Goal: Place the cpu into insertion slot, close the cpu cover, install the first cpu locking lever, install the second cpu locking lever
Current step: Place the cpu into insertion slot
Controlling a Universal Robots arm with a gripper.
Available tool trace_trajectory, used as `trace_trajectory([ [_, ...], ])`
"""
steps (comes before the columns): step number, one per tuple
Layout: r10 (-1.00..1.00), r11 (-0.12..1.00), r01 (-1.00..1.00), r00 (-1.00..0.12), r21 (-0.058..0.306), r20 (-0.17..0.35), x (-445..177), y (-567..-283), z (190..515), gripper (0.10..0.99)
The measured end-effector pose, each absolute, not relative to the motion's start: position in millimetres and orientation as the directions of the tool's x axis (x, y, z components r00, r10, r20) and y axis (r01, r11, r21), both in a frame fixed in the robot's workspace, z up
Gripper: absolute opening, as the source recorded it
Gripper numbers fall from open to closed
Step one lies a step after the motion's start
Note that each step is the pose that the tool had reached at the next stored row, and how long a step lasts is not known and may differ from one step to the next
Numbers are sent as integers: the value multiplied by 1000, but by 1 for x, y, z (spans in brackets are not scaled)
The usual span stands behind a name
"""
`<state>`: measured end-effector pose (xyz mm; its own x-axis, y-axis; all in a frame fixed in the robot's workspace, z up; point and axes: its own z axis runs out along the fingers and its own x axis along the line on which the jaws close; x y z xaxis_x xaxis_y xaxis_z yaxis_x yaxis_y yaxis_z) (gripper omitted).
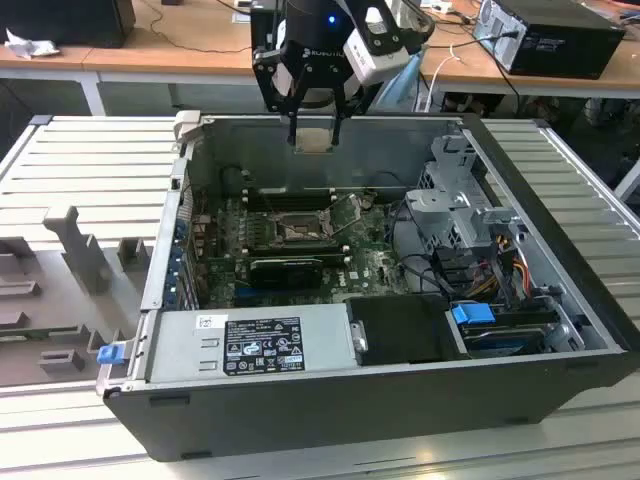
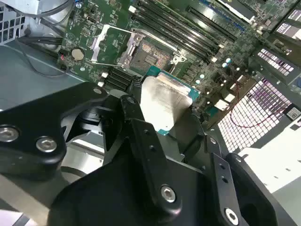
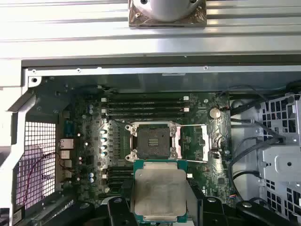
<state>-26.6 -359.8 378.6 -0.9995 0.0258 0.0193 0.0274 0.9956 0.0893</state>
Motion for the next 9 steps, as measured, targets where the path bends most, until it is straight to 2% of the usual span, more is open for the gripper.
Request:
trace_trajectory([
  [9,106,990,107,-994,89,19,-27,-360,379,525],
])
